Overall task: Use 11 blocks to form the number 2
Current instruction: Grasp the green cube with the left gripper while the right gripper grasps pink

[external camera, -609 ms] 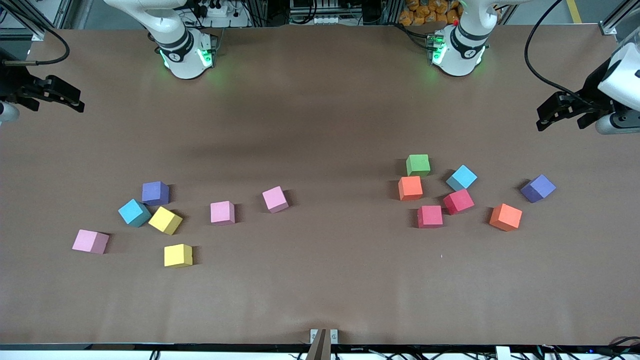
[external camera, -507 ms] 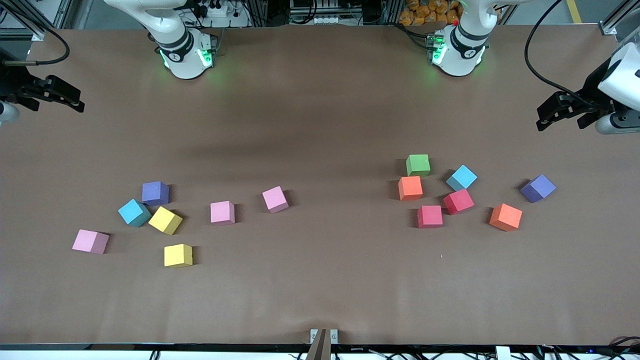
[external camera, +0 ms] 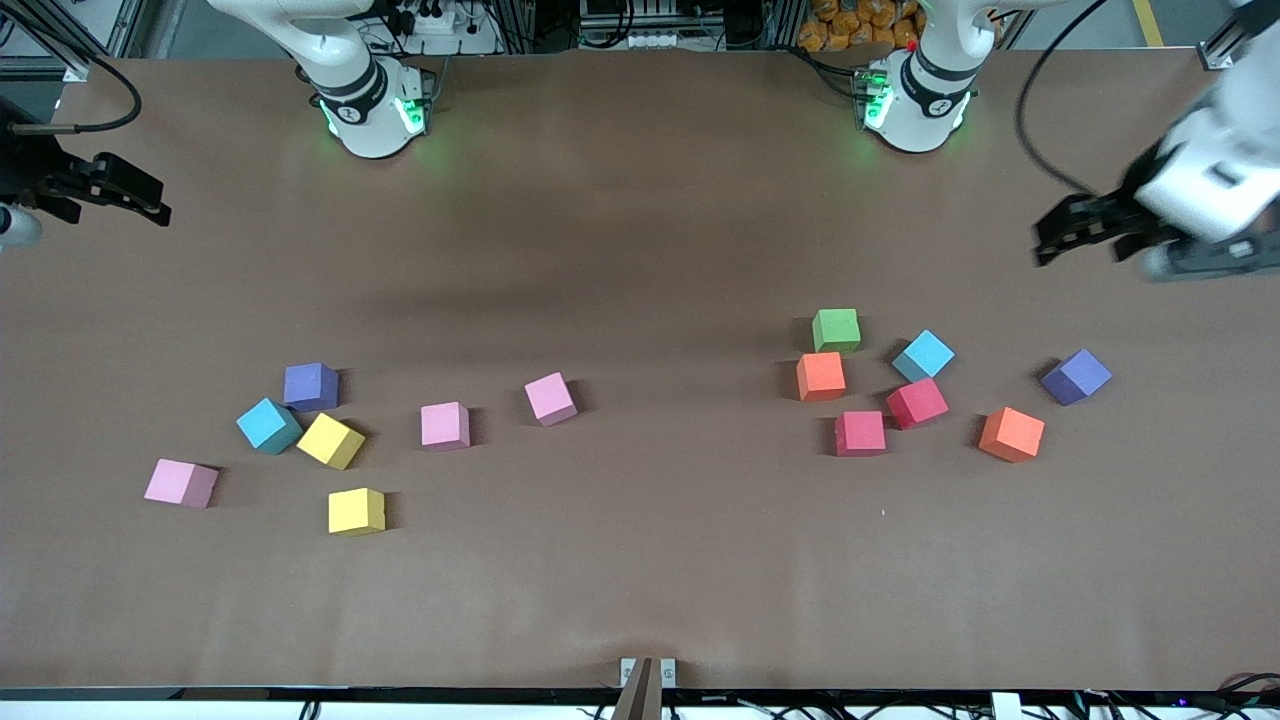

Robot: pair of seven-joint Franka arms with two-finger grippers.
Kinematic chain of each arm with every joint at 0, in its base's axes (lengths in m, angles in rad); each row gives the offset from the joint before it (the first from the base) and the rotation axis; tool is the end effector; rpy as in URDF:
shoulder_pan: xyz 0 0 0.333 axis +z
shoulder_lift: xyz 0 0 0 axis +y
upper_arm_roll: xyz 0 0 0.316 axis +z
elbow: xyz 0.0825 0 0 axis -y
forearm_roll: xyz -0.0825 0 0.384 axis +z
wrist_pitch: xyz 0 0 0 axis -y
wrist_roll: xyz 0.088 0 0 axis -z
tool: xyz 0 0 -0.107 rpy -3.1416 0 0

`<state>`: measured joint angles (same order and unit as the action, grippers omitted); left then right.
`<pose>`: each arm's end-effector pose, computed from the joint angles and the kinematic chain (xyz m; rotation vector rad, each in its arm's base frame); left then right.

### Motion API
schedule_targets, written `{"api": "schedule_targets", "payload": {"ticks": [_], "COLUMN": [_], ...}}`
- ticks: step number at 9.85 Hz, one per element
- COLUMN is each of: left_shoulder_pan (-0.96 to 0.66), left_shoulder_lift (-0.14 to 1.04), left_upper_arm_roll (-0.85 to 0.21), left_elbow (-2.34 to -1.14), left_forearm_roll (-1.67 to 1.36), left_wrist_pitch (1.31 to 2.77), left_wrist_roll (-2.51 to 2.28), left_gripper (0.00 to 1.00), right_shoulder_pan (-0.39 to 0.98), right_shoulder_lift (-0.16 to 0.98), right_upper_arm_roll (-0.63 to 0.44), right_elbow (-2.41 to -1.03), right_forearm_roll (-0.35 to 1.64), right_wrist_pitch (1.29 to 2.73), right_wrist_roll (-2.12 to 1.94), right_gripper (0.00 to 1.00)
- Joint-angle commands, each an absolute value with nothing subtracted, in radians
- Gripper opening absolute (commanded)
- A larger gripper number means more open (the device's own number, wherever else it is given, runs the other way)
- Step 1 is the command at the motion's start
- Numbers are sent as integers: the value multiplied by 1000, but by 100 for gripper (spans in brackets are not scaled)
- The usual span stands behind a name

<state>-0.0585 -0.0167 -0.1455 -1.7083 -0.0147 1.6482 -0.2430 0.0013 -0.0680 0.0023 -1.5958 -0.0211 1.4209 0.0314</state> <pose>0.5398 -0.1138 0.5751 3.1379 0.0636 -0.0709 0.5170 -0.0006 0.6371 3.1138 -0.0465 -0.1660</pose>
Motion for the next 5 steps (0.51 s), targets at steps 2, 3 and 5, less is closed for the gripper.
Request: {"api": "schedule_targets", "payload": {"ticks": [2, 3, 5], "left_shoulder_pan": [-71, -72, -72], "left_shoulder_lift": [-11, 12, 61], "left_upper_arm_roll": [-248, -274, -298], "left_elbow": [-2000, -2056, -2164], "left_forearm_roll": [-31, -29, -28], "left_wrist_pitch": [1912, 1974, 2125], "left_wrist_roll": [-354, -357, -379], "left_gripper": [87, 86, 85], "right_shoulder_pan": [31, 40, 63], "right_shoulder_lift": [-45, -26, 21], "right_upper_arm_roll": [0, 2, 2], "right_elbow": [-1646, -1654, -1655], "right_forearm_roll": [-25, -25, -25], "right_wrist_pitch": [1508, 1531, 1564], "right_wrist_roll": [52, 51, 52], "right_gripper": [100, 100, 100]}}
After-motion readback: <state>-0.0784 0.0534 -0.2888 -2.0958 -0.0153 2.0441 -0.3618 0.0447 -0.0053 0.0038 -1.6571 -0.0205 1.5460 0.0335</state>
